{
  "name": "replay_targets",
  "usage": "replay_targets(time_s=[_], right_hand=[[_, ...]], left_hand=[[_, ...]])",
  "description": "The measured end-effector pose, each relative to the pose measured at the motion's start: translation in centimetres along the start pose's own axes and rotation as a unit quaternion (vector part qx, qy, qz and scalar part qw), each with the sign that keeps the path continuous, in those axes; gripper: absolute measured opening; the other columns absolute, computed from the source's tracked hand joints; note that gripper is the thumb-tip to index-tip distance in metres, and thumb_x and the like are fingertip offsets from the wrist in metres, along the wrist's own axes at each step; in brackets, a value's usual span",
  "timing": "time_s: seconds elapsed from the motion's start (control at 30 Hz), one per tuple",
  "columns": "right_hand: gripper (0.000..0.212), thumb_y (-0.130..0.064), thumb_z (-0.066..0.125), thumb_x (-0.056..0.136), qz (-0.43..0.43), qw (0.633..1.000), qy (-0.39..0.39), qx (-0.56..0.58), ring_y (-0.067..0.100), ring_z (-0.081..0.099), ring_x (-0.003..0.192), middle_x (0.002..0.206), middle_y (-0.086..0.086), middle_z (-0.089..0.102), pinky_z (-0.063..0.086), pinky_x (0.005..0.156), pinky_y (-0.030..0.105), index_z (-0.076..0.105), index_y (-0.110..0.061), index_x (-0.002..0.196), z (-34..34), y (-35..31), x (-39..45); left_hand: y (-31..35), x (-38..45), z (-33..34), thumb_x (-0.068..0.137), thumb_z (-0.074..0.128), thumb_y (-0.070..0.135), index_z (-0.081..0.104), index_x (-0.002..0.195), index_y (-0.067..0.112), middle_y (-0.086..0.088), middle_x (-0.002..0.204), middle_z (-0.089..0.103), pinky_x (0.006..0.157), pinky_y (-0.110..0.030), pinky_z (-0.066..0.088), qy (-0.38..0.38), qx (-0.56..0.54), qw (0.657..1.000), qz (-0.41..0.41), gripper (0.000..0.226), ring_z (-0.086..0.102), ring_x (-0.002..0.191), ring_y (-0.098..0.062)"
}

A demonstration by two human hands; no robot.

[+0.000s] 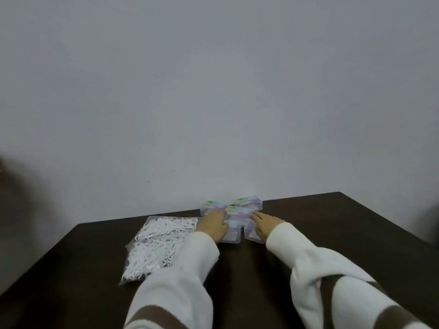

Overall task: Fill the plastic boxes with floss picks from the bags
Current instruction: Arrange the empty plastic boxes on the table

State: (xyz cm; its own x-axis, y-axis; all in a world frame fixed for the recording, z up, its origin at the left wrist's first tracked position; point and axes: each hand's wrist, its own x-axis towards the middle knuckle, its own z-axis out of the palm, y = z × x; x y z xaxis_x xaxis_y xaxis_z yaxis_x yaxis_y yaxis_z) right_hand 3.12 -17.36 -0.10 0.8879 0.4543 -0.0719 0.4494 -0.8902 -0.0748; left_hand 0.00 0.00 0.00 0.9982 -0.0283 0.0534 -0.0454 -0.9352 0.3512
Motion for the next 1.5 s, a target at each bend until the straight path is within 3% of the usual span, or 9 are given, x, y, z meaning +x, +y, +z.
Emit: replay_targets(time_s=[0.37,0.47,0.53,0.67,0.77,0.9,1.0,1.2,1.5], right_hand=[[0.062,-0.023,0.044,0.096,0.019,0.998,-0.039,-0.036,0.025,0.012,0.144,0.157,0.003,0.009,0.011,0.116,0.044,0.012,-0.020,0.148,0.9,0.2,0.7],[0.059,-0.031,0.041,0.097,0.026,0.996,-0.042,-0.068,0.029,0.014,0.142,0.155,0.006,0.012,0.019,0.114,0.046,0.014,-0.020,0.148,1.2,0.3,1.5],[0.058,-0.044,0.035,0.096,0.029,0.995,-0.034,-0.093,0.030,0.016,0.140,0.153,0.010,0.017,0.023,0.111,0.047,0.018,-0.020,0.146,1.3,0.1,2.1],[0.060,-0.053,0.021,0.096,0.025,0.992,-0.018,-0.121,0.029,0.011,0.142,0.154,0.012,0.014,0.011,0.112,0.051,0.022,-0.019,0.146,1.2,-0.3,3.2],[0.061,-0.052,0.019,0.096,0.010,0.987,-0.002,-0.159,0.030,0.007,0.143,0.155,0.013,0.011,0.006,0.113,0.053,0.013,-0.021,0.149,1.0,0.2,4.4],[0.071,-0.063,0.020,0.092,-0.003,0.991,0.027,-0.134,0.025,-0.002,0.145,0.157,0.008,-0.001,-0.004,0.113,0.053,0.000,-0.027,0.149,1.2,1.5,6.1],[0.079,-0.066,0.023,0.090,-0.011,0.996,0.018,-0.083,0.020,-0.013,0.144,0.157,0.002,-0.015,-0.009,0.113,0.054,-0.011,-0.026,0.148,1.5,2.1,7.7],[0.084,-0.072,0.021,0.086,-0.001,0.999,-0.011,-0.032,0.017,-0.015,0.144,0.156,-0.001,-0.018,-0.010,0.113,0.055,-0.016,-0.026,0.147,2.3,2.0,10.4],[0.079,-0.068,0.021,0.088,0.007,1.000,0.021,-0.013,0.018,0.003,0.145,0.158,-0.002,0.002,0.004,0.116,0.047,0.004,-0.022,0.150,2.6,2.1,11.0]], left_hand=[[-1.8,-0.3,0.3,0.094,0.041,0.012,0.050,0.132,0.014,-0.009,0.135,0.050,0.102,-0.034,0.039,0.021,0.013,0.999,-0.041,0.039,0.049,0.121,-0.024],[-2.0,0.7,0.5,0.096,0.039,0.013,0.050,0.130,0.013,-0.009,0.134,0.050,0.101,-0.034,0.039,0.024,0.010,0.999,-0.046,0.036,0.049,0.119,-0.025],[-2.2,1.6,0.9,0.097,0.037,0.015,0.047,0.132,0.011,-0.010,0.137,0.047,0.103,-0.035,0.038,0.024,0.009,0.998,-0.053,0.036,0.048,0.122,-0.025],[-2.4,3.3,1.6,0.097,0.041,0.023,0.030,0.144,0.013,-0.009,0.152,0.028,0.111,-0.040,0.029,0.008,0.030,0.999,-0.042,0.049,0.030,0.138,-0.024],[-2.5,4.3,2.1,0.100,0.036,0.032,0.008,0.152,0.019,-0.004,0.160,0.003,0.115,-0.046,0.013,-0.023,0.058,0.997,-0.047,0.060,0.005,0.146,-0.020],[-2.8,5.2,2.2,0.102,0.028,0.037,-0.007,0.151,0.018,-0.003,0.159,-0.013,0.115,-0.051,0.001,-0.056,0.065,0.994,-0.068,0.063,-0.009,0.146,-0.020],[-3.5,6.0,2.0,0.101,0.029,0.039,-0.010,0.150,0.016,-0.005,0.158,-0.016,0.115,-0.052,-0.002,-0.073,0.056,0.992,-0.083,0.066,-0.012,0.146,-0.021],[-4.3,7.8,2.2,0.100,0.030,0.037,-0.008,0.150,0.017,-0.003,0.158,-0.016,0.114,-0.053,-0.004,-0.086,0.043,0.991,-0.094,0.066,-0.012,0.146,-0.020],[-4.4,8.4,2.5,0.101,0.026,0.035,0.000,0.151,0.019,-0.003,0.160,-0.005,0.116,-0.051,0.000,-0.071,0.071,0.991,-0.085,0.059,-0.005,0.146,-0.023]])
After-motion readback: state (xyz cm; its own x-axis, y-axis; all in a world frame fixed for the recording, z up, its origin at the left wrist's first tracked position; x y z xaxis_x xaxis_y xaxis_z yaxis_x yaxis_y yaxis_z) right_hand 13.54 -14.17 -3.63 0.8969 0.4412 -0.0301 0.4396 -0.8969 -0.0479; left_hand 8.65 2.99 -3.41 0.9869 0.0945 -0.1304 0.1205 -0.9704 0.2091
